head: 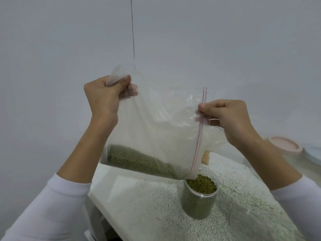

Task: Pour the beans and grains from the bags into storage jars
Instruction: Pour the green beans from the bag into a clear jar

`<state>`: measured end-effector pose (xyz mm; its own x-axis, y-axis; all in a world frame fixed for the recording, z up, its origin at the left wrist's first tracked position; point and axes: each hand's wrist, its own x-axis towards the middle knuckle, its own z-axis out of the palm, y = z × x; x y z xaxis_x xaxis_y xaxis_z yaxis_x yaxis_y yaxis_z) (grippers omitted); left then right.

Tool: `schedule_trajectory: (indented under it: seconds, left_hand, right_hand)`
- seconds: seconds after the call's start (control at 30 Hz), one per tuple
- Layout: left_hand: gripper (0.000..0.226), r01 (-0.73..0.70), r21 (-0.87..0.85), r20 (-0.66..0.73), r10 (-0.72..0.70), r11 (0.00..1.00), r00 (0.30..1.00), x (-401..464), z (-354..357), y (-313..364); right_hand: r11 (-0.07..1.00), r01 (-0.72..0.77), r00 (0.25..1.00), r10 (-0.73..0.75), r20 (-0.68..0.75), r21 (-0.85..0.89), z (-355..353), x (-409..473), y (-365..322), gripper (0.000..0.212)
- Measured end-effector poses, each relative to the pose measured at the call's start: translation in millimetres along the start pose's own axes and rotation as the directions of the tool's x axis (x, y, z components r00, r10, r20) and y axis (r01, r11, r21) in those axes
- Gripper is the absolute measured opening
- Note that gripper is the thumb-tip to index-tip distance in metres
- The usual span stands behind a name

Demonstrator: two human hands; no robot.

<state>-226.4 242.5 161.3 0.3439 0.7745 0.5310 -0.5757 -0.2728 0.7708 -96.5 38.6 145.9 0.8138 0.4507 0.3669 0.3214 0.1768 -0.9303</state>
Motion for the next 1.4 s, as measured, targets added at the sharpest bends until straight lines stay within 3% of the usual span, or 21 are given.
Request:
schedule_trajectory:
  seconds: [0.6,1.4]
  left_hand:
    - [0.013,-0.041,0.005,-0.014,0.041,0.999,0.999,7.9,-2.2,1.1]
    - [0.011,0.043,-0.010,-0.018,-0.043,0.999,0.999,3.1,2.4,-22.1]
  right_hand:
    - [0.999,0.046,0.998,-0.045,-0.032,0.020,2.3,7.3,0.8,0.008]
    - [0.999,-0.013,0.999,0.011,-0.047,-0.040,-6.3,14.3,9.3,0.010]
